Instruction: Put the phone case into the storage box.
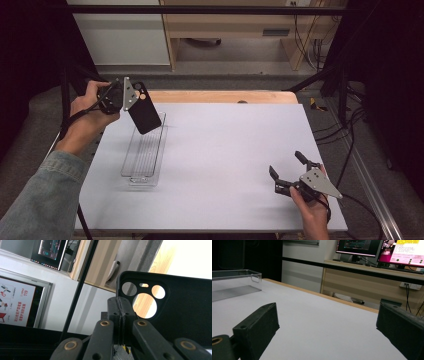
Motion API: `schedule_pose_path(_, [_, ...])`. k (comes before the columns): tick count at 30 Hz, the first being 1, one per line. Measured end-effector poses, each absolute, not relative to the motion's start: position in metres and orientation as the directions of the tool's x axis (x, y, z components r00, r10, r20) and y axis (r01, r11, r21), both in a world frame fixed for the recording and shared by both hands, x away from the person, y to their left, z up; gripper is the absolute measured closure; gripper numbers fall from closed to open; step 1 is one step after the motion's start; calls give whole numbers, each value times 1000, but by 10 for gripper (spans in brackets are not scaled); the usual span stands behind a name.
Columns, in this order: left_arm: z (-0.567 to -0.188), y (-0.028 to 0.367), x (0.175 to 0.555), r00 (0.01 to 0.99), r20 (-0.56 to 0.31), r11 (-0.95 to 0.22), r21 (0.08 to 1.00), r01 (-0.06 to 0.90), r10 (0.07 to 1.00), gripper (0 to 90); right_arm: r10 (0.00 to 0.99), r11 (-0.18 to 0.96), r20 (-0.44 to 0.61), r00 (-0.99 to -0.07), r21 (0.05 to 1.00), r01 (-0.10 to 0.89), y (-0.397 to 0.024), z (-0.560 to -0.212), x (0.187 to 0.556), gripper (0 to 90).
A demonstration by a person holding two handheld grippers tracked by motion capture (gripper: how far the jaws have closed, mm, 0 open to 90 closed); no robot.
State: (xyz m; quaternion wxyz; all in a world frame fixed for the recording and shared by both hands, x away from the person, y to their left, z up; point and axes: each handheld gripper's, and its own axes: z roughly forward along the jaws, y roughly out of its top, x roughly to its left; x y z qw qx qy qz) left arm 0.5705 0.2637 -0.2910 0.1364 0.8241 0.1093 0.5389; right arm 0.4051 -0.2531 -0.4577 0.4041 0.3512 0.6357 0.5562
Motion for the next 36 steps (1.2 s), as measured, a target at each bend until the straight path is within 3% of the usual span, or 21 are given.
schedule_pose_path(36, [-333, 256, 606, 401, 887, -970, 243, 15, 229, 891, 899, 136, -119, -422, 991, 10, -254, -461, 406, 44])
